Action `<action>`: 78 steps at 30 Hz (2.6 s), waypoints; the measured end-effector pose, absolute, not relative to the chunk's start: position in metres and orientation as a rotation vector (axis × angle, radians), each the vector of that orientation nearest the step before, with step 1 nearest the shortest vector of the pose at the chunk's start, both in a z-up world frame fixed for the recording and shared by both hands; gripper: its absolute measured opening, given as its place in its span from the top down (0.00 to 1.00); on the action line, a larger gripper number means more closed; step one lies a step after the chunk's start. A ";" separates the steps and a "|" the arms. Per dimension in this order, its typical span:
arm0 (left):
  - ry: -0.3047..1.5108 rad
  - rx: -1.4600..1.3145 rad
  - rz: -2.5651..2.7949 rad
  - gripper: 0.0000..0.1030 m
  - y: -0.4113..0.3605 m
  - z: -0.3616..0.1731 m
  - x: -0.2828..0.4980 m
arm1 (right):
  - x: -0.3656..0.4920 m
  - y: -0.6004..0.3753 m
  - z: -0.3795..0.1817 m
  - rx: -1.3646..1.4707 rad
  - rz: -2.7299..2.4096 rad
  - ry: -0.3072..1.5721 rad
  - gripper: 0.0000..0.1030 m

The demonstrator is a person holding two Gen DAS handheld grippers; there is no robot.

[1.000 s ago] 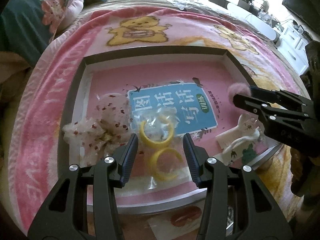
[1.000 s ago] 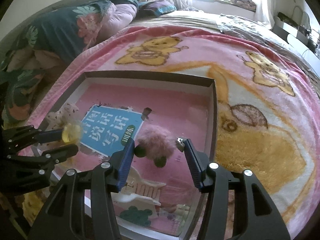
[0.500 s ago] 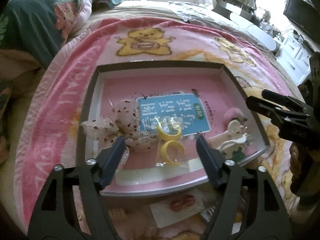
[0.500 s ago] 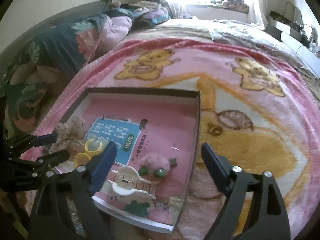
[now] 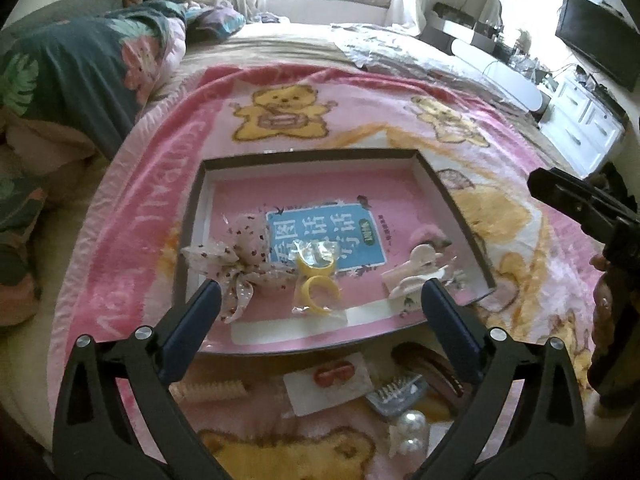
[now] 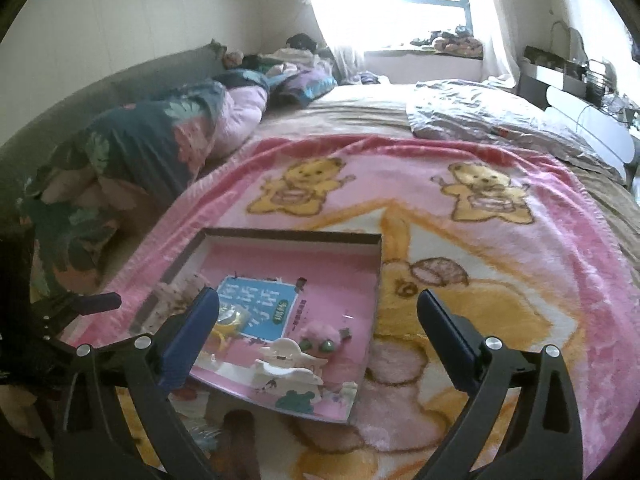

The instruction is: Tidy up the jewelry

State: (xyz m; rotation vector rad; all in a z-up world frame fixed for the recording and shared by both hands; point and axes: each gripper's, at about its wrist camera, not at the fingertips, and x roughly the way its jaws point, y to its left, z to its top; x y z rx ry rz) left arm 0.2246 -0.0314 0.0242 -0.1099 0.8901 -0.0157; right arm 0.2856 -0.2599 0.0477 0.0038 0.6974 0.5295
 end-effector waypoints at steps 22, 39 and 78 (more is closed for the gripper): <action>0.721 -0.160 -0.024 0.09 -0.025 0.095 0.146 | 0.182 -0.290 0.113 0.067 0.512 0.569 0.04; 0.679 -0.148 -0.045 0.09 -0.030 0.105 0.099 | 0.126 -0.286 0.118 0.016 0.532 0.549 0.04; 0.814 -0.103 -0.051 0.09 -0.020 0.040 0.046 | 0.070 -0.266 0.019 -0.138 0.566 0.743 0.04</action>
